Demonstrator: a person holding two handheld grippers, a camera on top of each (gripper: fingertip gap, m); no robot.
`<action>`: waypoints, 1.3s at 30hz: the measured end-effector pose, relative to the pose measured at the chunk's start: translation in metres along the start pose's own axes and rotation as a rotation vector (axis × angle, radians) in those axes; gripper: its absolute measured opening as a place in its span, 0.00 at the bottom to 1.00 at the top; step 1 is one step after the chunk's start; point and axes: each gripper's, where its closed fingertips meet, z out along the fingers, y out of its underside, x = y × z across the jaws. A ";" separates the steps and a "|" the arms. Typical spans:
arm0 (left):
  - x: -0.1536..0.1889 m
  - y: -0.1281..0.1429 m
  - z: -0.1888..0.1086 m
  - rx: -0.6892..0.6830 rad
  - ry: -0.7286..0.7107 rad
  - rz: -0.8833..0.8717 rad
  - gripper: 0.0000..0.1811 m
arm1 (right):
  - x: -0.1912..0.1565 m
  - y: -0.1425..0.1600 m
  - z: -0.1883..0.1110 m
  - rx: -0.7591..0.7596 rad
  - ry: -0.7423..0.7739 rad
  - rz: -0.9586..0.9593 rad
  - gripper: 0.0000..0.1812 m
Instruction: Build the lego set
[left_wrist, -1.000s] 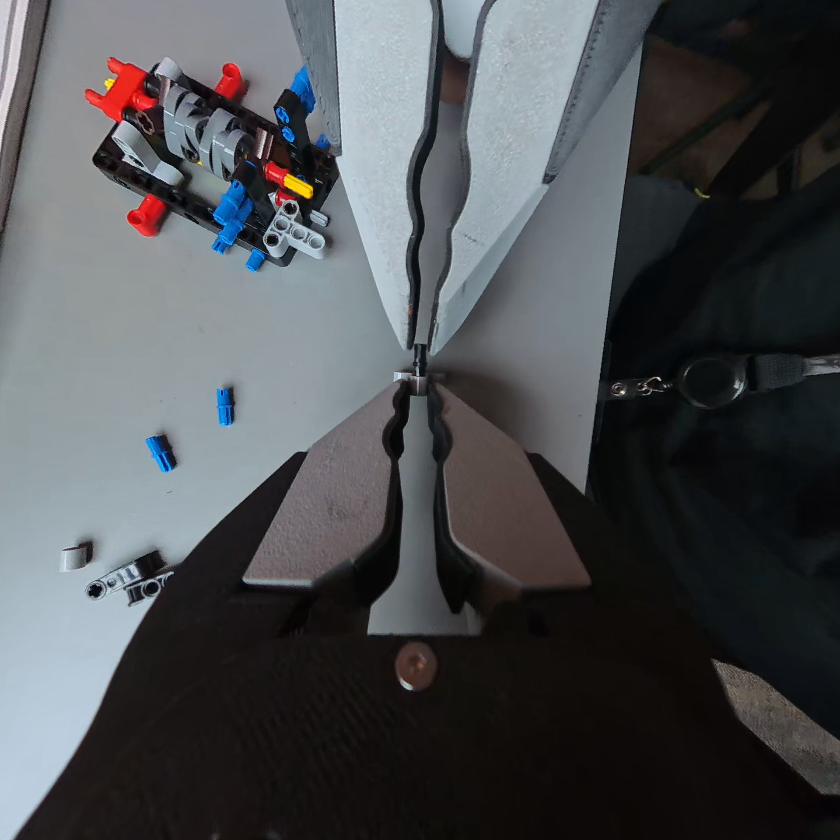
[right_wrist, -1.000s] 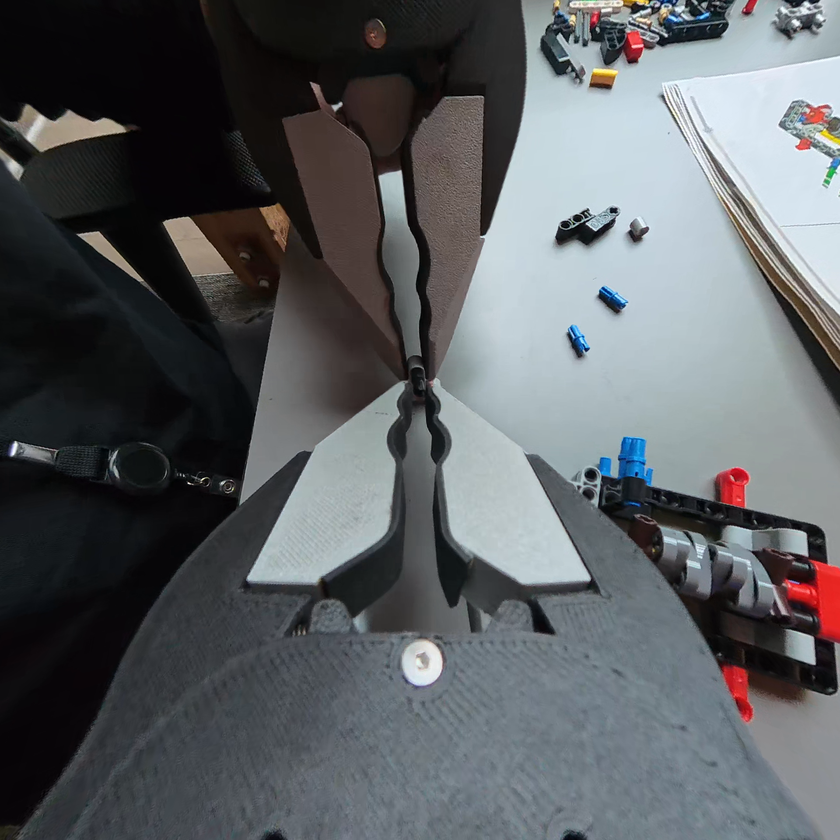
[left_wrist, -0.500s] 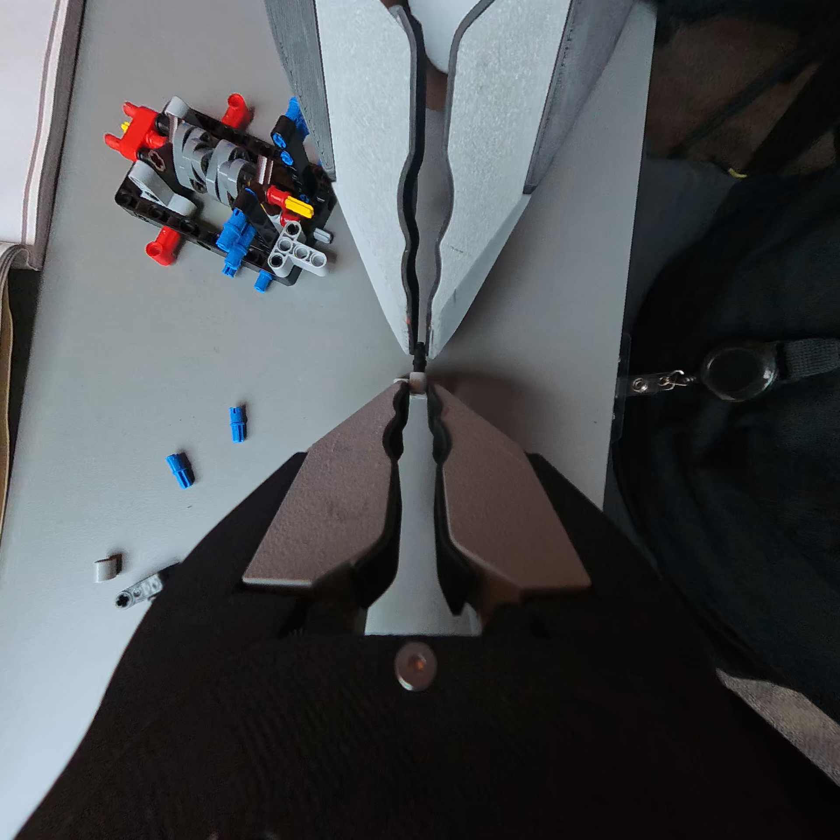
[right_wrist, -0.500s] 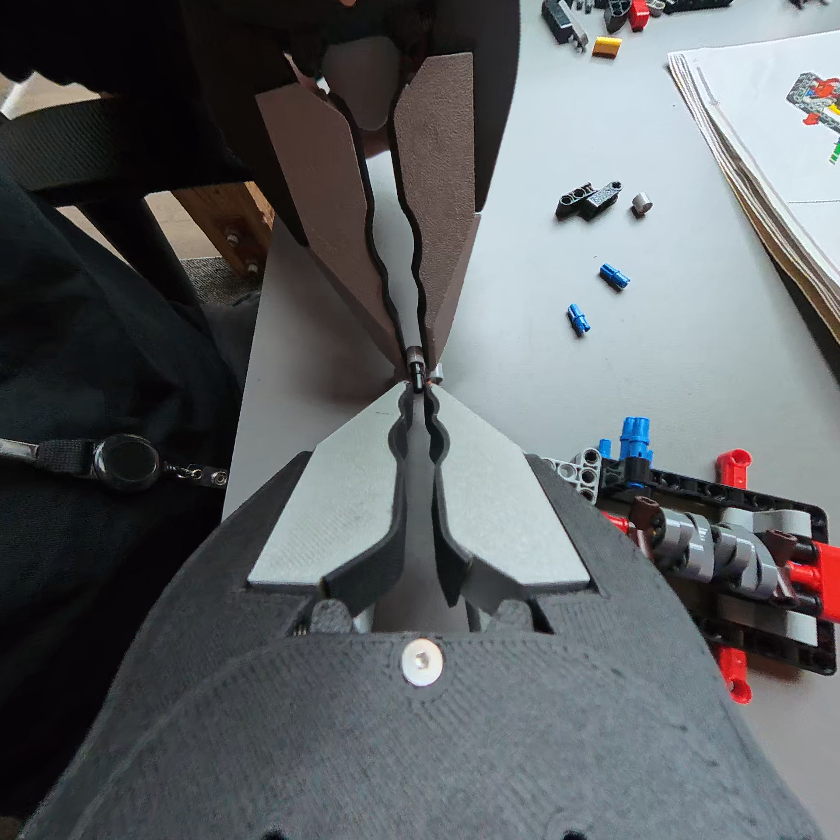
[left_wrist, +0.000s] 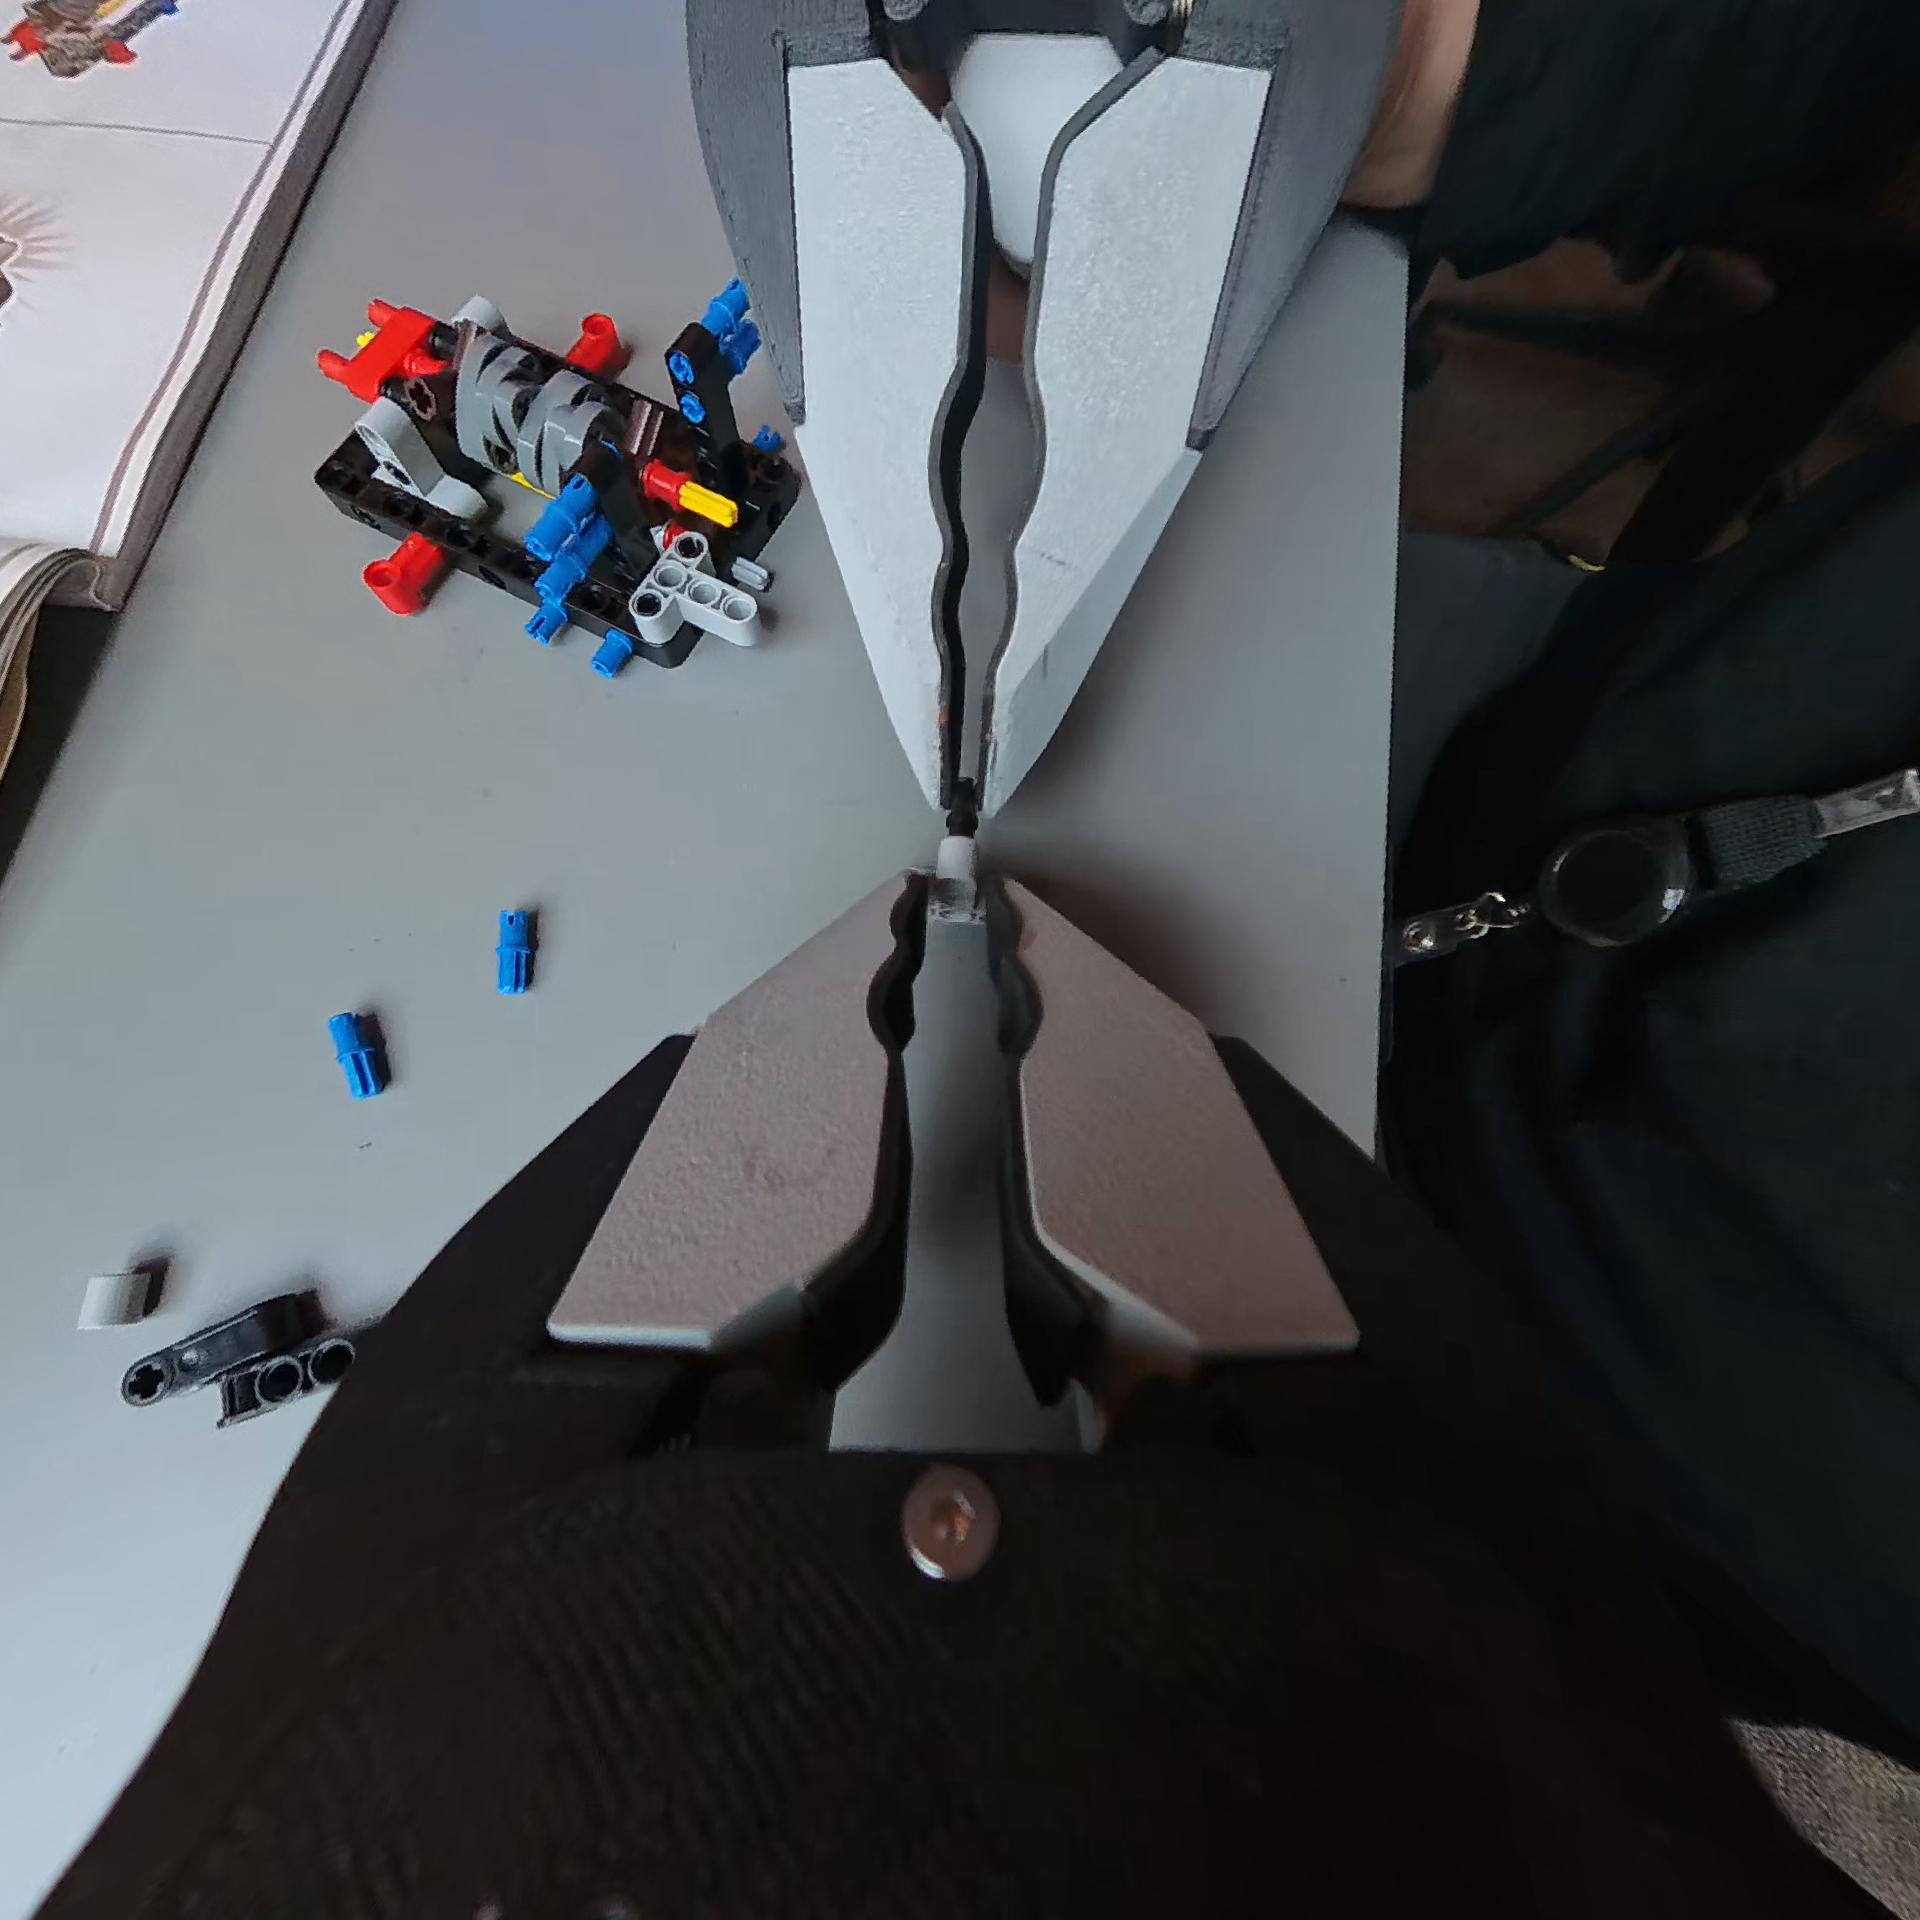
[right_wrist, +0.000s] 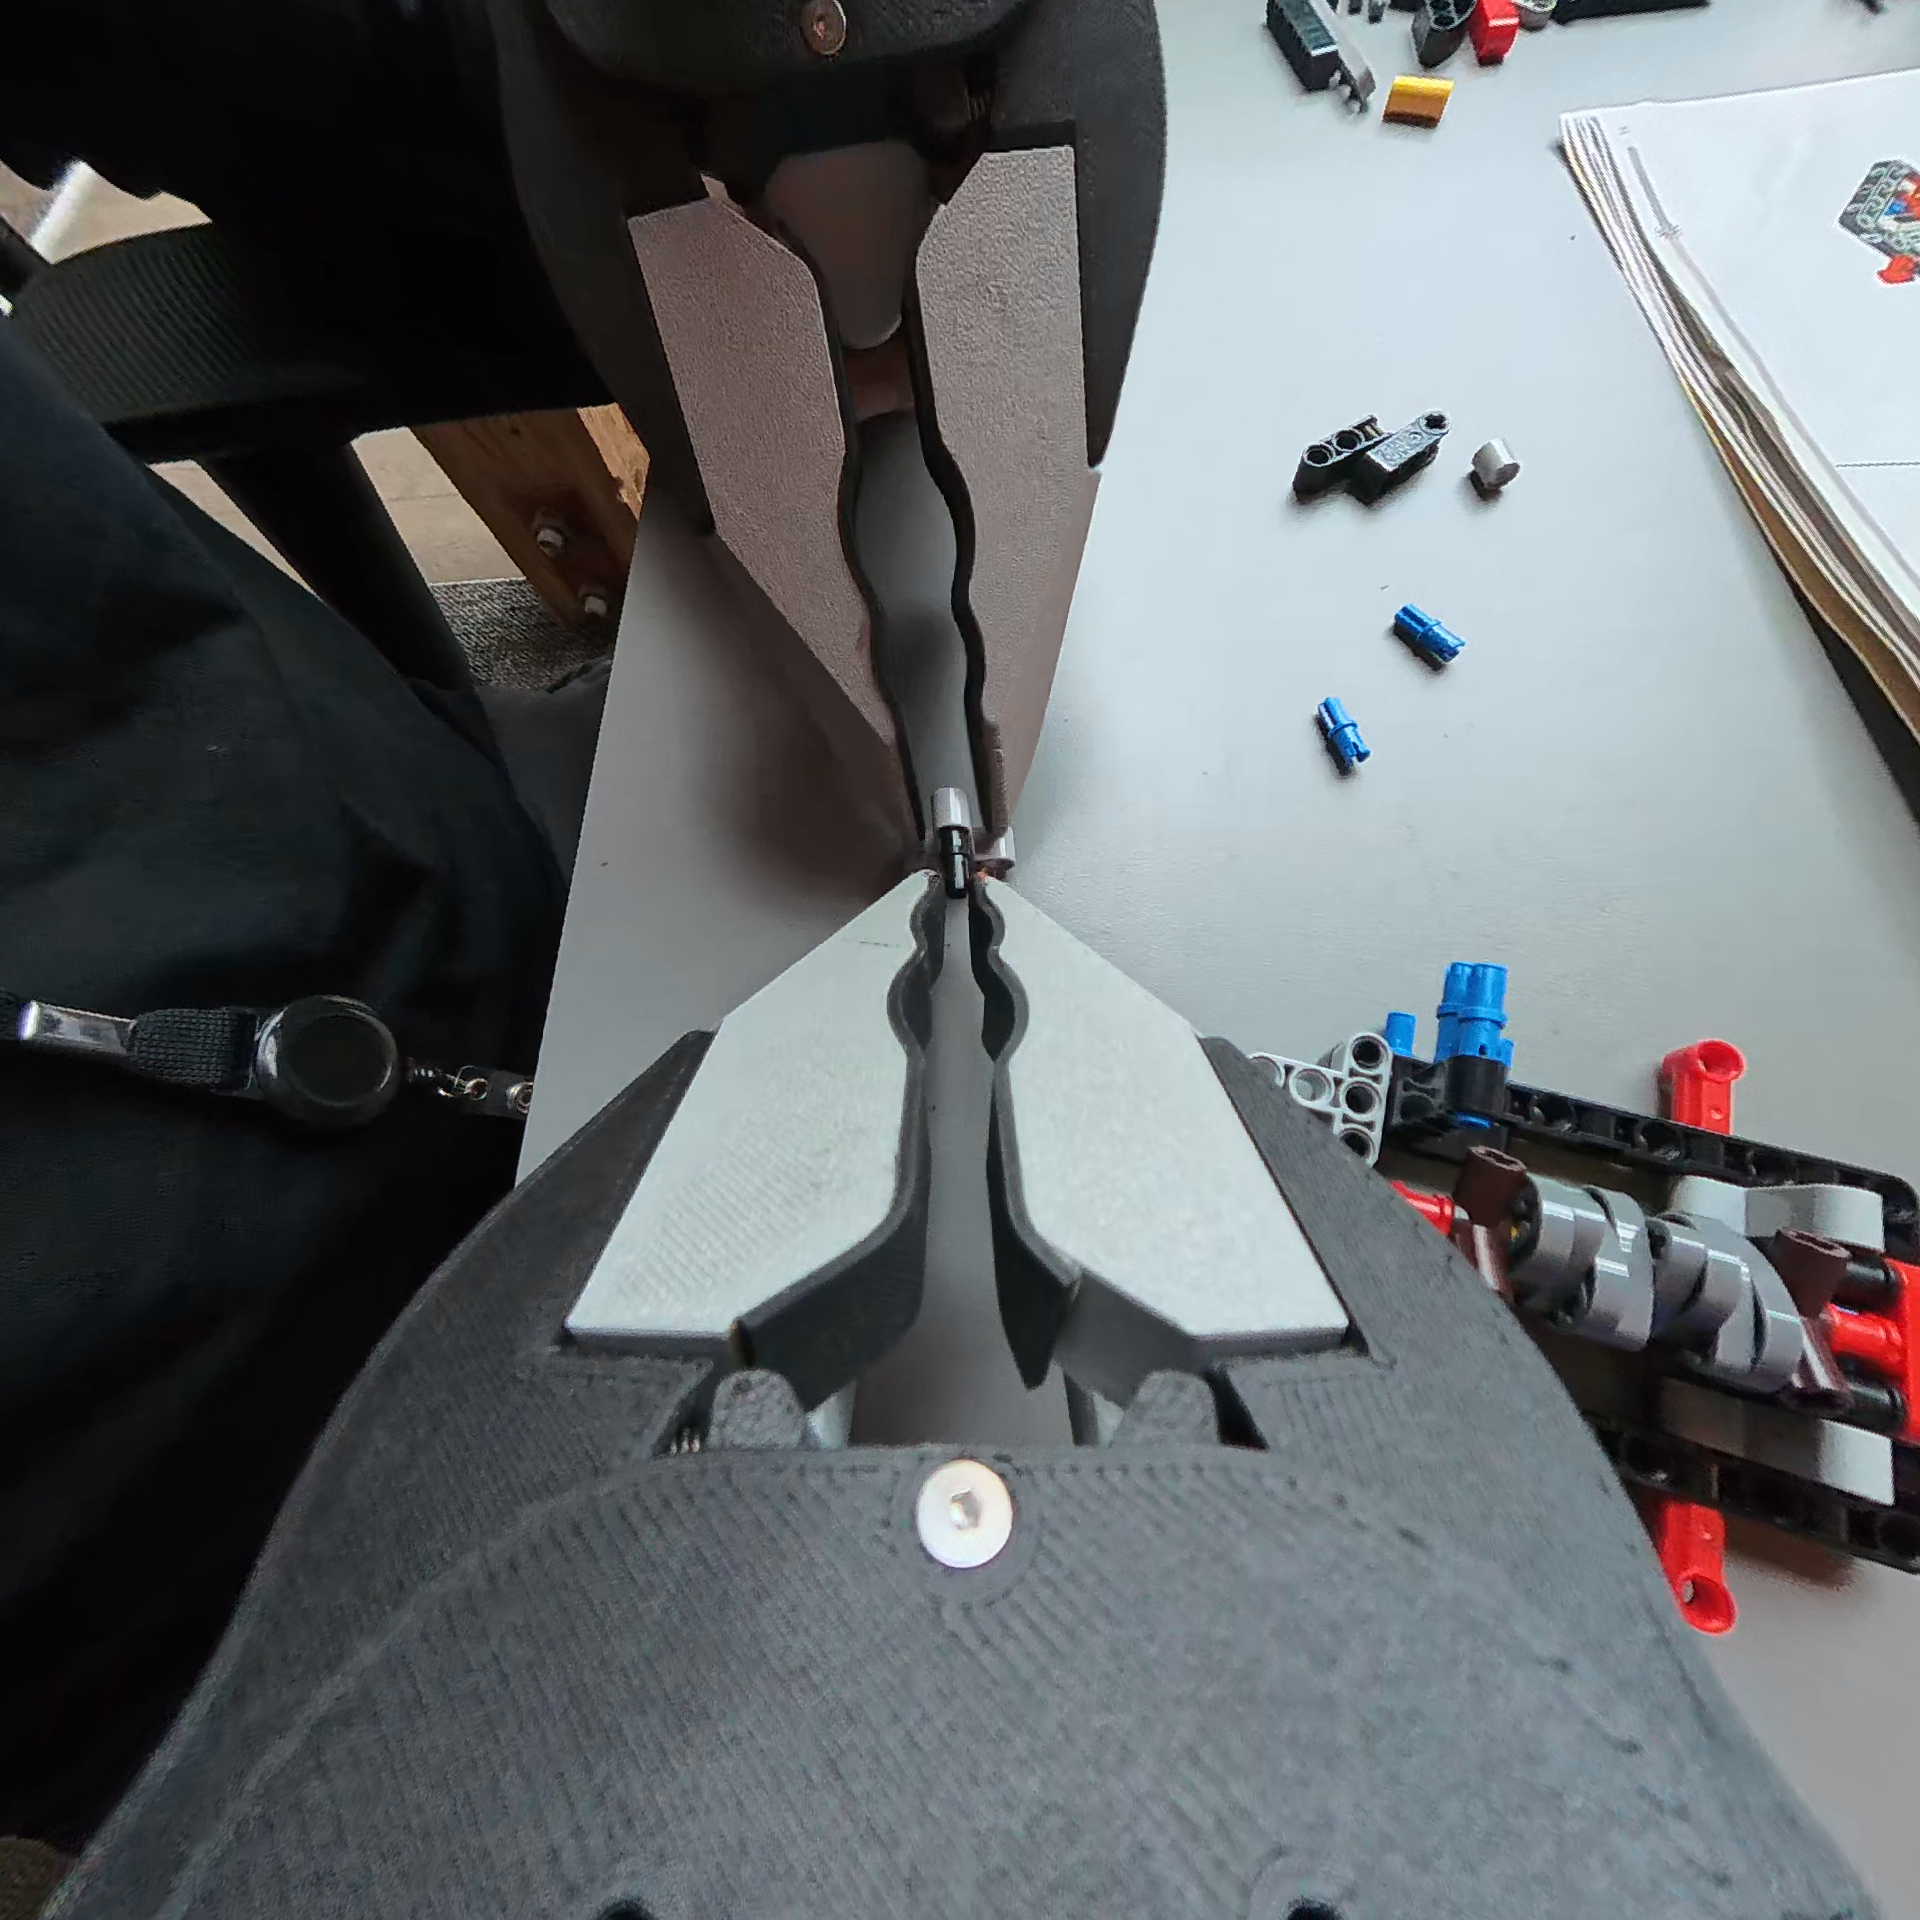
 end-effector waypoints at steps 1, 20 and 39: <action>0.000 0.000 -0.001 0.001 -0.003 0.000 0.06 | 0.000 0.000 0.000 0.000 -0.001 0.001 0.01; 0.003 -0.007 -0.004 0.052 0.041 -0.023 0.03 | -0.004 0.001 0.004 -0.018 -0.027 -0.012 0.01; 0.003 -0.005 -0.006 0.050 0.054 -0.016 0.03 | -0.004 0.000 0.003 -0.011 -0.027 -0.023 0.01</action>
